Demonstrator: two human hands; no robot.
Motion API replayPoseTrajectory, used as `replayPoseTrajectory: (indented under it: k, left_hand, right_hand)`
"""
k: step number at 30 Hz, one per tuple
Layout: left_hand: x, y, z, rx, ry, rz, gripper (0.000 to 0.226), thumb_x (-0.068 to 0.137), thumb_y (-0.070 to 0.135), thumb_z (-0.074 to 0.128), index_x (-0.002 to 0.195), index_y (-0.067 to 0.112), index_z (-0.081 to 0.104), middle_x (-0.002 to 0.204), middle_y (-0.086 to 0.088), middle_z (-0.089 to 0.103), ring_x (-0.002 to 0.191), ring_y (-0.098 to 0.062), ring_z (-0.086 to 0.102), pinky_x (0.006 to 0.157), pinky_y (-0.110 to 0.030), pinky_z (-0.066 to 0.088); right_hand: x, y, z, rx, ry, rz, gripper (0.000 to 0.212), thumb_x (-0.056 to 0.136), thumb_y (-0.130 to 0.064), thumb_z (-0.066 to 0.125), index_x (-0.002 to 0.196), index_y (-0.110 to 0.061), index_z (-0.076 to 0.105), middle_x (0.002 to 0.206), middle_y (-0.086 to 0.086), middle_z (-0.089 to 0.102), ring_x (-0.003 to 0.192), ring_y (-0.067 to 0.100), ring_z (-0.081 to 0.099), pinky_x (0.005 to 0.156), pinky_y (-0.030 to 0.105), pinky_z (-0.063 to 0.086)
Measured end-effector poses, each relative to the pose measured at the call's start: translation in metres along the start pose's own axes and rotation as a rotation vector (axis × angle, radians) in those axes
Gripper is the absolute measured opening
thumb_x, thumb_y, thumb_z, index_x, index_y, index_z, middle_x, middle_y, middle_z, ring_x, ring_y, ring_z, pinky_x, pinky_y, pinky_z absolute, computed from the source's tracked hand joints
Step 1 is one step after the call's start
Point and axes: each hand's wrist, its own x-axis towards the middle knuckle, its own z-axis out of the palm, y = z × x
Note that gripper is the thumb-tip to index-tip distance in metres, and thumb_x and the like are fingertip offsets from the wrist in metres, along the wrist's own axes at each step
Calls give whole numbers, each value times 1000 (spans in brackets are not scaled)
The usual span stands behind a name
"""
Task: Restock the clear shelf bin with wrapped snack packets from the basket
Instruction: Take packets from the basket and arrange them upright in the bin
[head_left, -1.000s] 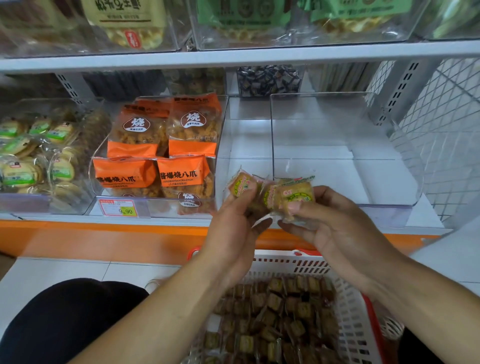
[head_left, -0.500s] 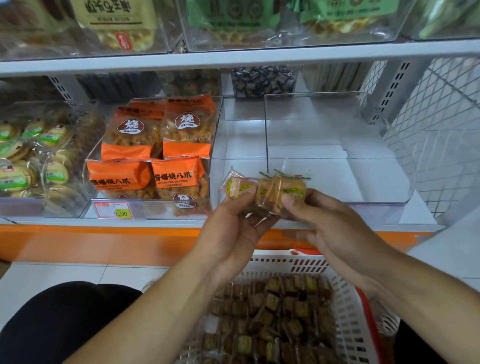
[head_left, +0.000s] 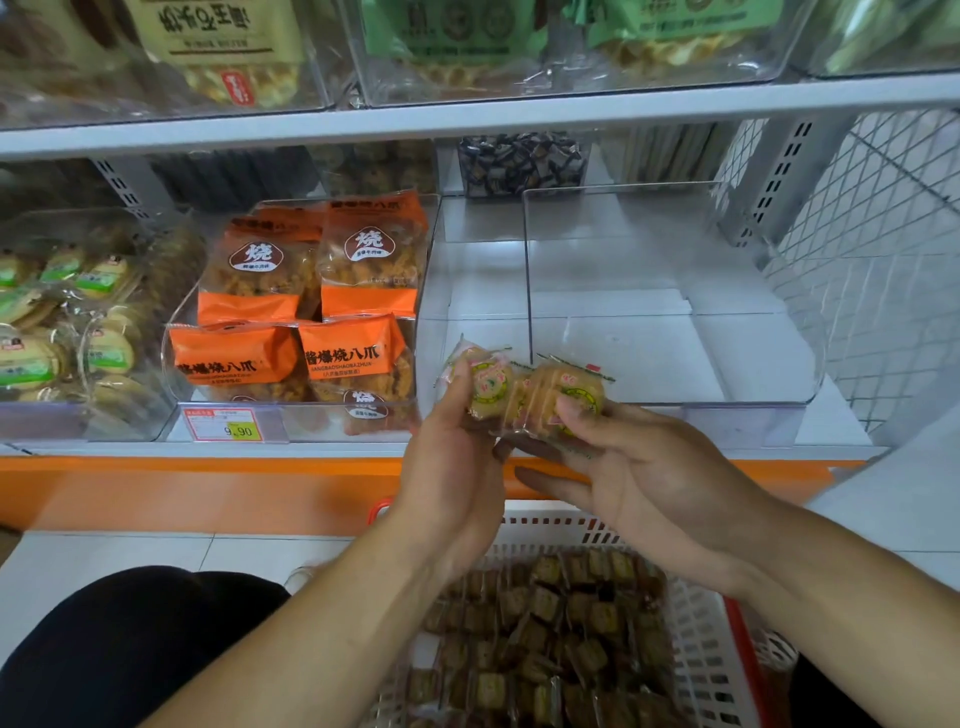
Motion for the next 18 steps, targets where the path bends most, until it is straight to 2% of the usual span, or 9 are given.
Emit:
replayPoseTrajectory:
  k: [3, 6, 9, 12, 14, 16, 18]
  left_hand:
    - [-2, -1, 1, 17, -72, -60, 64, 105, 50, 34, 133, 0, 62, 126, -23, 69, 117, -33, 67, 98, -42, 51]
    - [0, 0, -2, 79, -48, 43, 46, 105, 40, 44, 128, 7, 67, 123, -16, 71, 111, -26, 66, 97, -38, 47]
    - [3, 6, -7, 209, 3, 124, 35, 95, 48, 55, 109, 26, 78, 108, 0, 75, 94, -10, 67, 88, -34, 44]
    - [6, 15, -14, 354, 0, 79, 29, 89, 55, 62, 99, 34, 80, 99, 7, 77, 82, -3, 68, 80, -33, 41]
    - [8, 20, -18, 346, -46, 30, 23, 80, 49, 72, 93, 32, 81, 92, 6, 75, 76, -5, 68, 72, -27, 46]
    - [10, 22, -20, 244, -95, 23, 22, 77, 39, 76, 92, 24, 82, 92, 0, 76, 79, -10, 70, 69, -23, 55]
    - [11, 20, -20, 109, -125, 64, 16, 81, 28, 75, 92, 17, 81, 97, -6, 77, 87, -15, 73, 75, -23, 58]
  right_hand:
    - [1, 5, 3, 85, -44, 3, 42, 97, -19, 57, 136, -4, 59, 134, 18, 64, 128, 32, 59, 103, 46, 53]
    - [3, 4, 0, 85, 33, -24, 42, 93, -18, 61, 134, -6, 61, 130, 19, 67, 123, 33, 63, 102, 46, 53]
    - [4, -6, -6, -46, 80, -59, 49, 84, -23, 68, 131, -11, 62, 125, 13, 70, 118, 28, 67, 98, 44, 56]
    - [2, -18, -13, -261, 74, -57, 56, 76, -27, 79, 128, -15, 63, 122, 8, 72, 114, 25, 69, 95, 42, 57]
    - [0, -23, -17, -377, 71, -65, 61, 71, -32, 82, 127, -16, 63, 122, 6, 73, 113, 23, 70, 96, 41, 54]
    - [-1, -25, -18, -352, 94, -101, 59, 73, -31, 81, 127, -15, 64, 121, 5, 73, 114, 23, 69, 96, 41, 53]
    - [0, -23, -16, -249, 135, -142, 54, 76, -30, 74, 127, -14, 65, 122, 5, 73, 116, 22, 68, 96, 43, 53]
